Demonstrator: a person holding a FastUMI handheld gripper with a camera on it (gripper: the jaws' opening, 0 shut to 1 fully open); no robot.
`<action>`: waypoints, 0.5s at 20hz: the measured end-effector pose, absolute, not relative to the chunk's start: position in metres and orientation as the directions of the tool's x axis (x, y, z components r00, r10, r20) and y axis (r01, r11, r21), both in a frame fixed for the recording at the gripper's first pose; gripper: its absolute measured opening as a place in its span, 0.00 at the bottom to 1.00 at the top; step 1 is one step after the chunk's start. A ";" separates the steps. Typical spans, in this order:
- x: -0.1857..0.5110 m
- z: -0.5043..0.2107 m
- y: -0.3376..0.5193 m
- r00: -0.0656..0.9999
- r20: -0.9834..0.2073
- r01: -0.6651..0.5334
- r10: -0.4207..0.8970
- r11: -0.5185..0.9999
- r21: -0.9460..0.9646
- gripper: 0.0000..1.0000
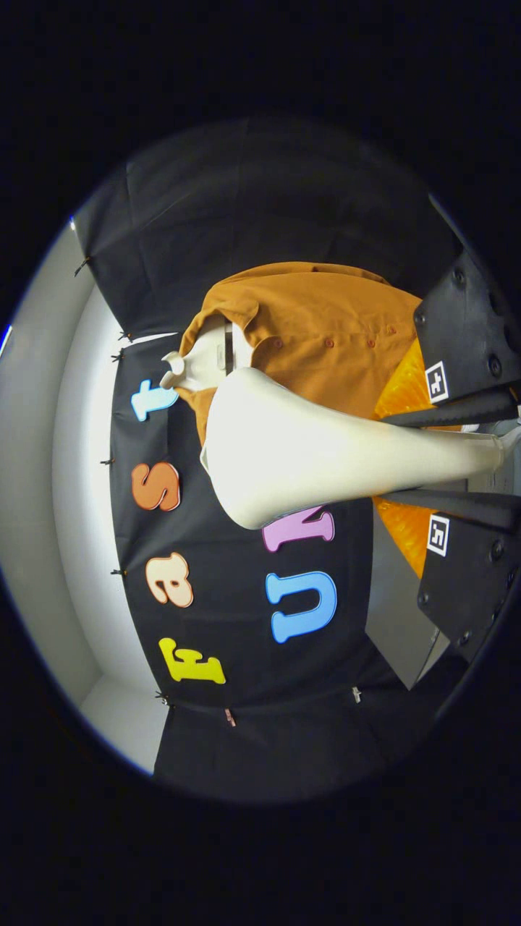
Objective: Iron the clothes twice with a garment steamer, once on the left side and once on the right side.
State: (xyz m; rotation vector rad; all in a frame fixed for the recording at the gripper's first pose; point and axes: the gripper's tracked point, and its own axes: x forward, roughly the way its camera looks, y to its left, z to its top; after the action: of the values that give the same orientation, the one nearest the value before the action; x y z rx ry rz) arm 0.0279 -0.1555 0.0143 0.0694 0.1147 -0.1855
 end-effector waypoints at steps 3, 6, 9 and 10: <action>0.019 0.020 -0.113 0.980 -0.094 0.180 -0.173 0.981 0.078 0.41; 0.010 0.015 -0.076 0.984 -0.104 0.153 -0.144 0.985 0.083 0.41; 0.005 0.007 -0.053 0.987 -0.115 0.123 -0.114 0.990 0.069 0.41; 0.004 0.005 -0.047 0.987 -0.119 0.114 -0.105 0.991 0.065 0.41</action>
State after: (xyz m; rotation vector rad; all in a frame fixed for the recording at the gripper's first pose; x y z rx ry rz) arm 0.0036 -0.0465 0.0048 0.0714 0.1156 -0.1101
